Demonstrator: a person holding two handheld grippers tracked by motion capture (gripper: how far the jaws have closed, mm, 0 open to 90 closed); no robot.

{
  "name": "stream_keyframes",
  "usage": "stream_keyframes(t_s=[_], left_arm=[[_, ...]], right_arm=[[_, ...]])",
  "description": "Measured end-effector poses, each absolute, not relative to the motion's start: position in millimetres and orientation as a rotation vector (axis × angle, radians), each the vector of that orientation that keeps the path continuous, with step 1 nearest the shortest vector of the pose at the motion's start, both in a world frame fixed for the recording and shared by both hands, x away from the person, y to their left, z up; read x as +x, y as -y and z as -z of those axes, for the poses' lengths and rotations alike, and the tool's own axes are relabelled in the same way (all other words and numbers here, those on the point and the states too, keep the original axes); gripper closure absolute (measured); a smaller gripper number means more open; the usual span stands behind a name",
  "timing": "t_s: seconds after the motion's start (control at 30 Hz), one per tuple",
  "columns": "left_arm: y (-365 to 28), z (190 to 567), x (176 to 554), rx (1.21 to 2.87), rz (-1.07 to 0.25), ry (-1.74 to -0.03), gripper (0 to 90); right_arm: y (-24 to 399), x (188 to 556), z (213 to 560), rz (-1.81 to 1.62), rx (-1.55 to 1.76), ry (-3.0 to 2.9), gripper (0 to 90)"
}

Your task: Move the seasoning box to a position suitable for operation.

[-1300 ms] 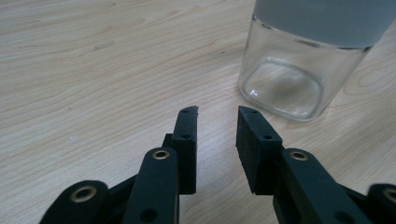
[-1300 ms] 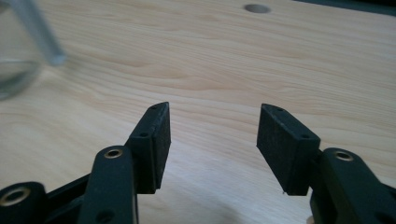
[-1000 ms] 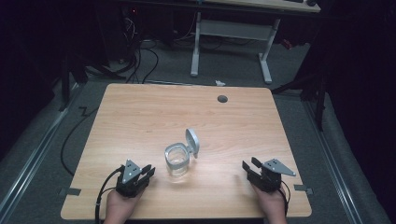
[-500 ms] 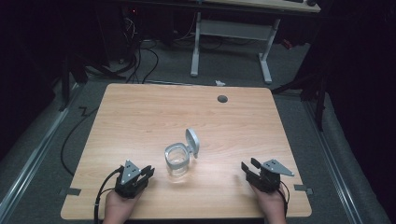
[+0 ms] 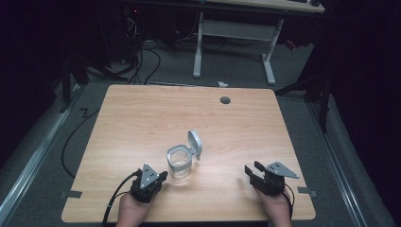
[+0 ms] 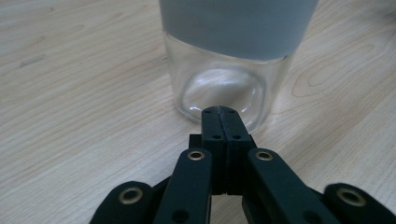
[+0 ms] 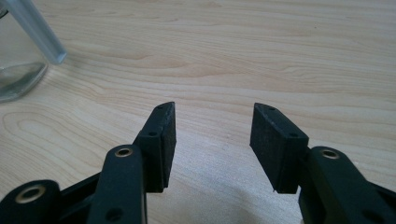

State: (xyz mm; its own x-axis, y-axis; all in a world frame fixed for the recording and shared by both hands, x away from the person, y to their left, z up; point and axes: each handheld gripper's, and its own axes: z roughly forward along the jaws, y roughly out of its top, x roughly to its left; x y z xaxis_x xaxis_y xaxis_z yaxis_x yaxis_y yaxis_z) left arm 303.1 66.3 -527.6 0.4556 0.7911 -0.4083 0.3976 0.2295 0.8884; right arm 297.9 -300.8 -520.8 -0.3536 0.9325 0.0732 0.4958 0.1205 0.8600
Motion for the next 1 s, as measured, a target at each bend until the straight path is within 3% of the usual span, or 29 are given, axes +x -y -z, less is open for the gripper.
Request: stream_keyframes(t_s=[0.8, 1.0], left_arm=[[-22.3, 521.7, 301.4, 1.381, -0.290, -1.079, 90.0], [-50.6, 523.1, 307.9, 1.341, -0.343, -1.144, 90.0]], right_arm=[[296.2, 298.7, 522.8, -1.142, 1.378, -1.948, 59.0], [296.6, 298.6, 522.6, -1.146, 1.372, -1.949, 59.1]])
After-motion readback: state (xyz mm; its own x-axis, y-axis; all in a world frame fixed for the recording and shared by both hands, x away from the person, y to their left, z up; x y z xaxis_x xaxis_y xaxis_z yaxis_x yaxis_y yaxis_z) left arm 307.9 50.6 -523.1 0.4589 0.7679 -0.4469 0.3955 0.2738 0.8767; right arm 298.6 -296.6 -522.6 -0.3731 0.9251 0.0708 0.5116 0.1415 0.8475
